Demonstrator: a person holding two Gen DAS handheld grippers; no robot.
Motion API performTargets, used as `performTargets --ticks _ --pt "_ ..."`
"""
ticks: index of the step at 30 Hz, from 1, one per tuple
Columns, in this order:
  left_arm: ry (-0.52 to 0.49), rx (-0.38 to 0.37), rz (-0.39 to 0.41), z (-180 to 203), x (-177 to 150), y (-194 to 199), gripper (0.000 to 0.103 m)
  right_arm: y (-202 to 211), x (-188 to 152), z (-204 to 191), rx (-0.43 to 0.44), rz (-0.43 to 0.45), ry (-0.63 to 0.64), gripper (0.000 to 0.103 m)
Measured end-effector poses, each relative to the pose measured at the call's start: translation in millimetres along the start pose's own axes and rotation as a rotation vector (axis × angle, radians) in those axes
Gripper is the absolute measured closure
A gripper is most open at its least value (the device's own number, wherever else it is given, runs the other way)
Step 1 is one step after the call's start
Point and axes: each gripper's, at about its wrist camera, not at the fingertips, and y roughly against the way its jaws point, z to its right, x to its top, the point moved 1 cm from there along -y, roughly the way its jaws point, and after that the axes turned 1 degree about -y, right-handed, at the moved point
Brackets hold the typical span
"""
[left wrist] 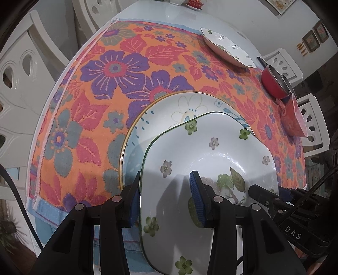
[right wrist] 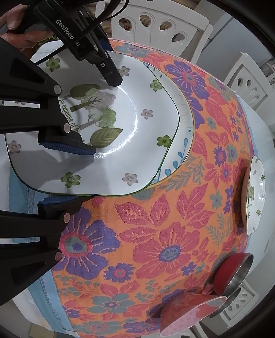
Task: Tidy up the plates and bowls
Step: 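Lower the tree plate onto the Sunflower plate and open both grippers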
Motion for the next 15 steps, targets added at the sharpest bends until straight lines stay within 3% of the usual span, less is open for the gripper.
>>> performTargets --ticks 11,15 --pt "0.052 -0.019 0.025 -15 19 9 0.064 -1 12 0 -0.012 -0.004 -0.003 0.070" --pt "0.018 -0.001 0.065 -12 27 20 0.062 0 16 1 -0.020 -0.001 -0.002 0.070"
